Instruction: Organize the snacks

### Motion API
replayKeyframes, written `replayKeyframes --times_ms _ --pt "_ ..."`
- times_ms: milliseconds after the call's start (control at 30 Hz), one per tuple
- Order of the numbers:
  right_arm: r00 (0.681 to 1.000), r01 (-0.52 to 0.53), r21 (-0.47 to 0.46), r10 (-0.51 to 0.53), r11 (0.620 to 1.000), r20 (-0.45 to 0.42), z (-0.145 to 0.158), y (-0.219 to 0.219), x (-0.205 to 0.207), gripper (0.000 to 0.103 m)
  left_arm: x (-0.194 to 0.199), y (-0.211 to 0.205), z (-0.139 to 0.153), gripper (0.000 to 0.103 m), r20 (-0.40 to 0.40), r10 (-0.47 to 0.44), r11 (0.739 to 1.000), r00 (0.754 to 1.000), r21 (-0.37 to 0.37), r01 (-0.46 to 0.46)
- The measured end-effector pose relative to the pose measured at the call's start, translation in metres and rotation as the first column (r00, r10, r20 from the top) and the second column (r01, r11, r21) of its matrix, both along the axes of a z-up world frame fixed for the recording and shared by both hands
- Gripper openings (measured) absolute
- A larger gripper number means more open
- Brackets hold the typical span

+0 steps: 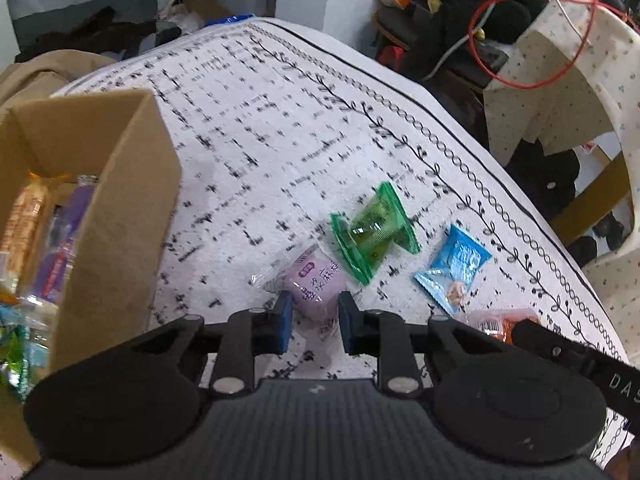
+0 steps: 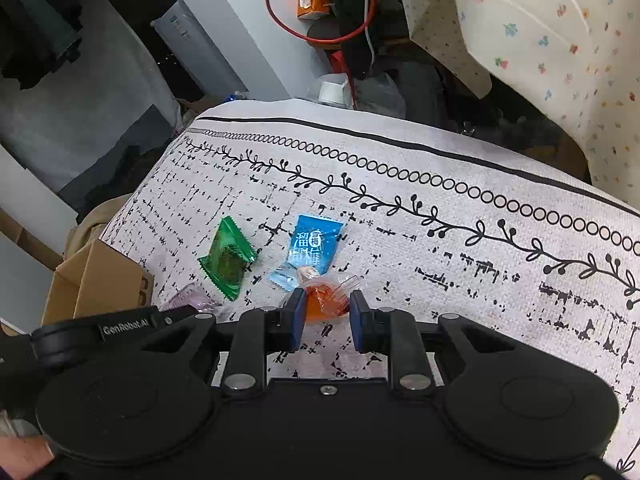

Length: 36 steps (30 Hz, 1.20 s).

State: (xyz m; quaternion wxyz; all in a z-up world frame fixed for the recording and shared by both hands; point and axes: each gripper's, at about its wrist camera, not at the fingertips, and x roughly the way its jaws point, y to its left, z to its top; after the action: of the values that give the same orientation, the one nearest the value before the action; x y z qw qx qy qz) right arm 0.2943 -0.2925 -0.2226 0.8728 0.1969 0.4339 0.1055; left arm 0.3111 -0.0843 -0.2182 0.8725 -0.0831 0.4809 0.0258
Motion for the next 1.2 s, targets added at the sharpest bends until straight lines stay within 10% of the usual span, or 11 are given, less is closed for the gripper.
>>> replayKeyframes --times_ms 833,933,1100,1200 --pt "0.996 -0.052 -0.046 0.055 0.998 0.072 0.041 0.059 -0.006 0.022 -0.015 0.053 0.057 0.007 0.09 0.067 0.981 0.994 -0.189 -0.048" --pt "0.997 -0.031 -0.041 0.034 0.999 0.068 0.038 0.054 -0.007 0.022 -0.012 0.052 0.048 0.014 0.055 0.062 0.984 0.997 -0.173 -0.052" --pt "0.998 -0.011 -0.039 0.013 0.999 0.054 0.03 0.046 -0.008 0.022 -0.01 0.046 0.031 0.055 0.003 0.032 0.985 0.999 -0.171 -0.031" --pt "0.999 -0.008 -0.034 0.01 0.999 0.046 0.025 0.042 -0.008 0.022 -0.01 0.041 0.028 0.059 -0.006 0.019 0.987 1.0 -0.159 -0.02"
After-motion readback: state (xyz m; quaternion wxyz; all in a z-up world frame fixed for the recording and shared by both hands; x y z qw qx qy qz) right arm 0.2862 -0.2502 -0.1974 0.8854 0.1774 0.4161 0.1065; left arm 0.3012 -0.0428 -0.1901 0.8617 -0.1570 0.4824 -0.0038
